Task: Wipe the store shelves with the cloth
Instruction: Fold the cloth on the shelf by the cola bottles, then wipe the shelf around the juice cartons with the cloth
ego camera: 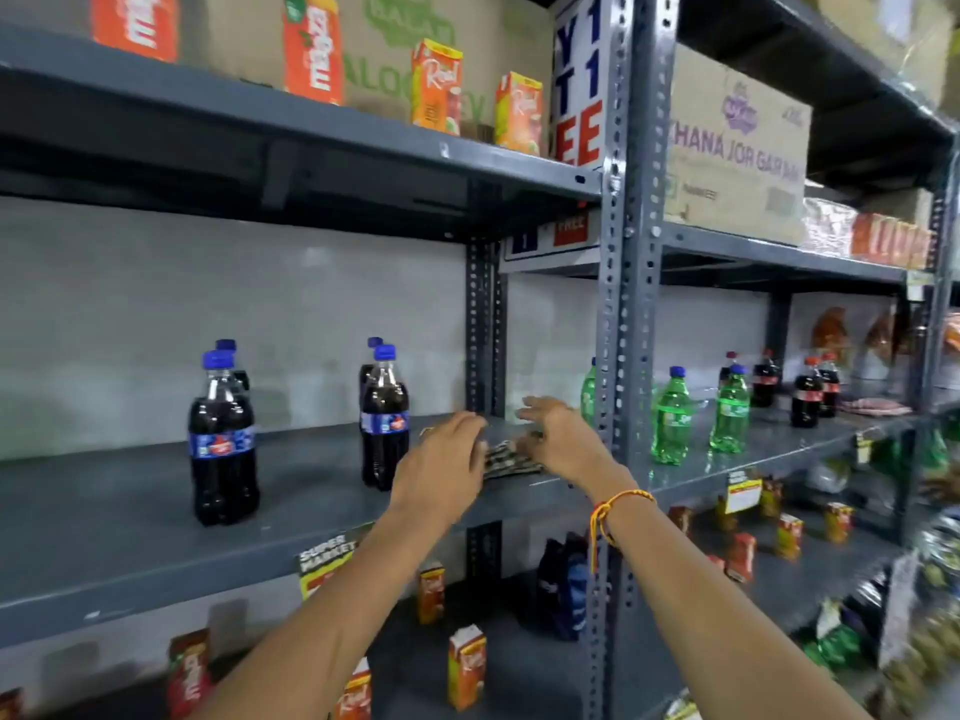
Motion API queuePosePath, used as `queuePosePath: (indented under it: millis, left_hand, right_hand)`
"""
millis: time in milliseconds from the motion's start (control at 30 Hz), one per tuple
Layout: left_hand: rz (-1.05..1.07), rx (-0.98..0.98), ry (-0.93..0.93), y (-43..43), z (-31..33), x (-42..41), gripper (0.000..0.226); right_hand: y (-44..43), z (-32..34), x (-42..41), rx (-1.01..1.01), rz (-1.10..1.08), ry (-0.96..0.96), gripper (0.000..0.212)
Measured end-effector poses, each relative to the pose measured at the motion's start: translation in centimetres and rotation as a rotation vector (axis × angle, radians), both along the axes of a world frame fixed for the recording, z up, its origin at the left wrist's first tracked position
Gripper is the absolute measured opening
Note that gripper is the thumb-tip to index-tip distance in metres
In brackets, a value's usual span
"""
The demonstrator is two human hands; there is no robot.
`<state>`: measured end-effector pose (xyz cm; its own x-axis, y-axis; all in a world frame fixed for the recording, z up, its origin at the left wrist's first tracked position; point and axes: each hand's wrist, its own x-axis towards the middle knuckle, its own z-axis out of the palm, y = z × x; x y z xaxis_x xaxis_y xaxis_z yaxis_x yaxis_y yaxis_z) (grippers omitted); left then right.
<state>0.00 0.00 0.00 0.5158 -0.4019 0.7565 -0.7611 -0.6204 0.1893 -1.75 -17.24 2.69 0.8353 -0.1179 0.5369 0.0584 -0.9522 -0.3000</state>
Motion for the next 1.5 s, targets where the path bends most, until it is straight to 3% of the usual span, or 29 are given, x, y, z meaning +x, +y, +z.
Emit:
queuePosePath:
  millis: [67, 167, 267, 333, 533, 733, 900, 1000, 1133, 1267, 1400, 1433, 1500]
  left_hand:
    - [0.042, 0.099, 0.170, -0.9, -0.9, 1.3, 0.038]
    - [0.120, 0.198, 0.294, -1.4, -2.1, 2.9, 0.042]
    - [0.158, 0.181, 0.305, -2.1, -2.0, 3.0, 0.036]
    - [0.194, 0.147, 0.346, -2.5, -1.8, 3.2, 0.032]
    - [0.212, -0.015, 0.353, -2.9, -2.3, 3.2, 0.028]
    - [0.022, -0.210, 0.086, -0.2, -2.3, -0.2, 0.035]
    - [0.007, -0.282, -0.074, 7.3, -2.4, -6.7, 0.032]
    - [0.021, -0.236, -0.032, 13.8, -3.9, -10.5, 0.030]
    - [0.169, -0.133, 0.102, 23.3, -7.2, -14.9, 0.029]
    - [0.358, -0.137, 0.245, 33.1, -12.3, -17.7, 0.028]
    - [0.477, -0.233, 0.365, 43.0, -18.0, -19.6, 0.027]
    - [0.487, -0.260, 0.386, 45.6, -19.7, -20.0, 0.026]
    - [0.476, -0.296, 0.436, 50.6, -23.0, -20.4, 0.027]
  right_hand:
    - [-0.8, -0.6, 0.5, -0.102, 0.032, 0.134, 0.055]
    - [-1.5, -1.4, 1.3, -0.026, 0.081, 0.268, 0.060]
    - [-1.6, -2.1, 1.8, 0.004, 0.109, 0.301, 0.040]
    - [-1.7, -2.4, 2.1, 0.015, 0.098, 0.267, 0.032]
    - [-0.9, -3.2, 2.3, 0.019, -0.026, 0.095, 0.050]
    - [1.1, -4.4, -0.8, 0.067, 0.075, -0.250, 0.055]
    - [7.3, -5.7, -5.8, 0.287, 0.321, -0.335, 0.047]
    - [12.4, -7.8, -9.1, 0.547, 0.536, -0.185, 0.044]
    - [20.6, -12.5, -11.2, 0.609, 0.776, 0.058, 0.055]
    - [31.0, -18.2, -11.5, 0.593, 0.838, 0.213, 0.028]
    - [42.4, -23.6, -12.9, 0.454, 0.867, 0.325, 0.070]
    - [45.3, -25.0, -13.2, 0.370, 0.876, 0.330, 0.072]
    - [51.0, -27.9, -13.2, 0.264, 0.888, 0.343, 0.055]
